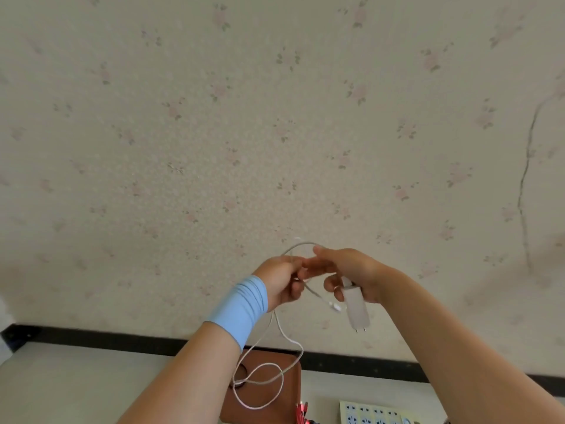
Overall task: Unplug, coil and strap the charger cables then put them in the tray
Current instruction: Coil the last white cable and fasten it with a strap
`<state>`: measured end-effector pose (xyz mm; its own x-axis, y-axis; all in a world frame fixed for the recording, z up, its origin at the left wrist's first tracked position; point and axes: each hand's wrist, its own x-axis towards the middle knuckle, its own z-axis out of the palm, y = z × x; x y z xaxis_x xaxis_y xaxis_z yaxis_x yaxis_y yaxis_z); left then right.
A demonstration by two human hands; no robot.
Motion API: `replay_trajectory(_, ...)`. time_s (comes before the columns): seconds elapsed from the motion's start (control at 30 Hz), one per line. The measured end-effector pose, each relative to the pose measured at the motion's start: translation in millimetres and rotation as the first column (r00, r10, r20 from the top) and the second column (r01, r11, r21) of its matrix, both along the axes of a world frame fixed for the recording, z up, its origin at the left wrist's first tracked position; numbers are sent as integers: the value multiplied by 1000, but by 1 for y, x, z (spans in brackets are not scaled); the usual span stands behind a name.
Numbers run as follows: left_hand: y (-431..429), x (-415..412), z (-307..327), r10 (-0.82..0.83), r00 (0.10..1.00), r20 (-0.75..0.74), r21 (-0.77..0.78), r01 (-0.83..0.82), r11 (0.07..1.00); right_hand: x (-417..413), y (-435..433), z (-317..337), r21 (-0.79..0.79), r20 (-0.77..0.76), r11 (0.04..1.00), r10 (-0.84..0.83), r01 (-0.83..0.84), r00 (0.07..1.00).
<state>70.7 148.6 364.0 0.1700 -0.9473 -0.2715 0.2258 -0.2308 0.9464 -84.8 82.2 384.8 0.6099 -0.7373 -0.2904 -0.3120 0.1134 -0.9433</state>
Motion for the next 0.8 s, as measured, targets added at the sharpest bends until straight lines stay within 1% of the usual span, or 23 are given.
replay_trajectory(0.03,-3,3,0,74,985,-154,-15,-77,997,-1,2,-1,-14,-66,998,60,-61,996)
replay_trajectory(0.07,-6,5,1,123,954,-272,-20,-133,991,-2,4,-1,-8,-116,993,116,-118,986)
replay_trajectory(0.13,-9,8,1,173,888,-426,-26,-203,979,-1,8,-1,40,-164,978,208,-205,964)
replay_trajectory(0.2,-11,9,0,203,838,-506,-35,-255,966,0,10,1,35,-213,965,261,-259,942)
replay_trajectory(0.3,-11,11,1,258,797,-546,-9,-313,950,1,11,1,-24,-263,964,248,-263,932)
replay_trajectory(0.37,-9,12,1,271,806,-527,28,-302,953,1,10,1,-43,-233,971,219,-235,948)
replay_trajectory(0.43,-7,11,2,250,831,-497,39,-267,963,3,10,1,-12,-152,978,202,-206,968)
replay_trajectory(0.53,-4,8,5,194,852,-485,-28,-237,971,4,9,1,27,-68,980,197,-196,978)
replay_trajectory(0.6,-2,8,8,176,873,-455,-88,-240,967,4,10,1,8,-60,977,212,-212,975)
replay_trajectory(0.63,-1,10,9,172,894,-415,-105,-235,966,3,10,2,-4,-62,975,222,-223,973)
replay_trajectory(0.67,1,12,10,166,924,-345,-115,-217,969,3,10,3,-18,-63,973,229,-230,971)
replay_trajectory(0.73,6,17,12,145,981,-127,-115,-159,980,3,10,3,-40,-53,975,216,-218,975)
replay_trajectory(0.8,10,21,14,118,989,90,-111,-108,988,3,7,1,-55,-34,982,179,-181,983)
